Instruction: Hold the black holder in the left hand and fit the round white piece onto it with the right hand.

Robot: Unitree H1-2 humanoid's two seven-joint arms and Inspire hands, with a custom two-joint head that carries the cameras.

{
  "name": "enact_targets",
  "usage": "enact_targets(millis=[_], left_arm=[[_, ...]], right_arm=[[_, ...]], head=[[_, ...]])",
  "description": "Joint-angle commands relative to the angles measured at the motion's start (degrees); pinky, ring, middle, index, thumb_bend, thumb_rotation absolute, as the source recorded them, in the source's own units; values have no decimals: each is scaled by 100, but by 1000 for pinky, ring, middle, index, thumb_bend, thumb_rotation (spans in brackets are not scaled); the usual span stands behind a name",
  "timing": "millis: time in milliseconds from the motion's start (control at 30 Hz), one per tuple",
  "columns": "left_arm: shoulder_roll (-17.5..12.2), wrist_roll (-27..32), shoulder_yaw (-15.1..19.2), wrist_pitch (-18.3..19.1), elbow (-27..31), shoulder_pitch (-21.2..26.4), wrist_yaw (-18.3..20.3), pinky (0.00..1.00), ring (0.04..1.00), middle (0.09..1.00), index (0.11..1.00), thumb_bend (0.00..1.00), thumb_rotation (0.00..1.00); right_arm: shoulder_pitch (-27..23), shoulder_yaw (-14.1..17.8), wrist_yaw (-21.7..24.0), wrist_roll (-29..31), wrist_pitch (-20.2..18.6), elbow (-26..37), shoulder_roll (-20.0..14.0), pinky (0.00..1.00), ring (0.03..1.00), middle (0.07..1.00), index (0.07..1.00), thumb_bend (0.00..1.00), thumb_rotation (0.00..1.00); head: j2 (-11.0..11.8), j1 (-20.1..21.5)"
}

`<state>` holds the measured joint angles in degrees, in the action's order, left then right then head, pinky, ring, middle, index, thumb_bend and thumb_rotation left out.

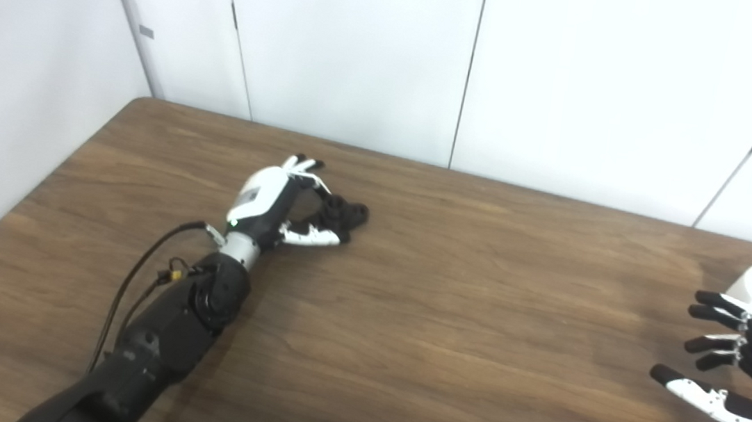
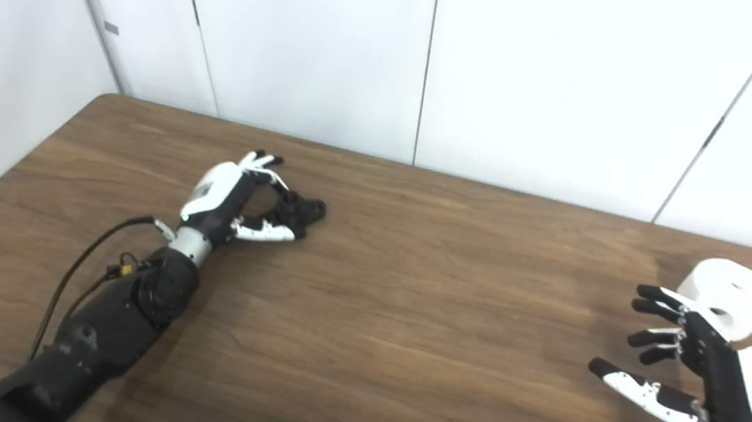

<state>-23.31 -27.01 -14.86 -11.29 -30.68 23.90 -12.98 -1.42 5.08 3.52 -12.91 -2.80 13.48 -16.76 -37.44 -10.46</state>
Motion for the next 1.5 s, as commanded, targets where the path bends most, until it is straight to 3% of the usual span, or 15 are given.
enact_targets(millis=[0, 167, 533, 800, 1200, 1367, 1467], left_arm=[[153, -64, -268, -229, 43, -142, 395, 889, 1000, 917, 483, 525, 59], [288, -292, -688, -639, 248, -220, 568, 862, 999, 918, 482, 525, 64], [617, -347, -1507, -1197, 648, -418, 1424, 886, 1000, 923, 482, 524, 64], [787, -414, -1794, -1454, 435, -444, 1764, 827, 1000, 925, 482, 524, 66], [733, -585, -1881, -1535, 210, -375, 1830, 887, 1000, 928, 481, 523, 64], [597, -996, -1914, -1482, 88, -354, 1614, 932, 1000, 926, 482, 523, 65], [512, -1213, -1898, -1408, 44, -387, 1436, 947, 1000, 917, 482, 525, 66]], right_arm=[[-200, 58, -75, -18, 160, 135, -96, 450, 546, 720, 747, 585, 109], [-235, 53, -68, -2, 216, 114, -92, 458, 556, 724, 750, 590, 150], [-300, 14, -126, -121, 505, 39, -81, 446, 552, 722, 751, 577, 158], [-328, -2, -134, -296, 469, 108, -63, 445, 557, 725, 756, 562, 160], [-394, -18, -84, -254, 356, 300, -6, 433, 553, 723, 754, 552, 156], [-467, -19, -90, -315, 301, 365, -14, 439, 561, 717, 747, 564, 170], [-605, -101, -10, -705, 134, 506, -157, 447, 567, 714, 753, 582, 181]], head=[[-17, 48], [-74, 229], [-154, 547], [-203, 826], [-368, 1439], [-290, 2168], [-183, 2630]])
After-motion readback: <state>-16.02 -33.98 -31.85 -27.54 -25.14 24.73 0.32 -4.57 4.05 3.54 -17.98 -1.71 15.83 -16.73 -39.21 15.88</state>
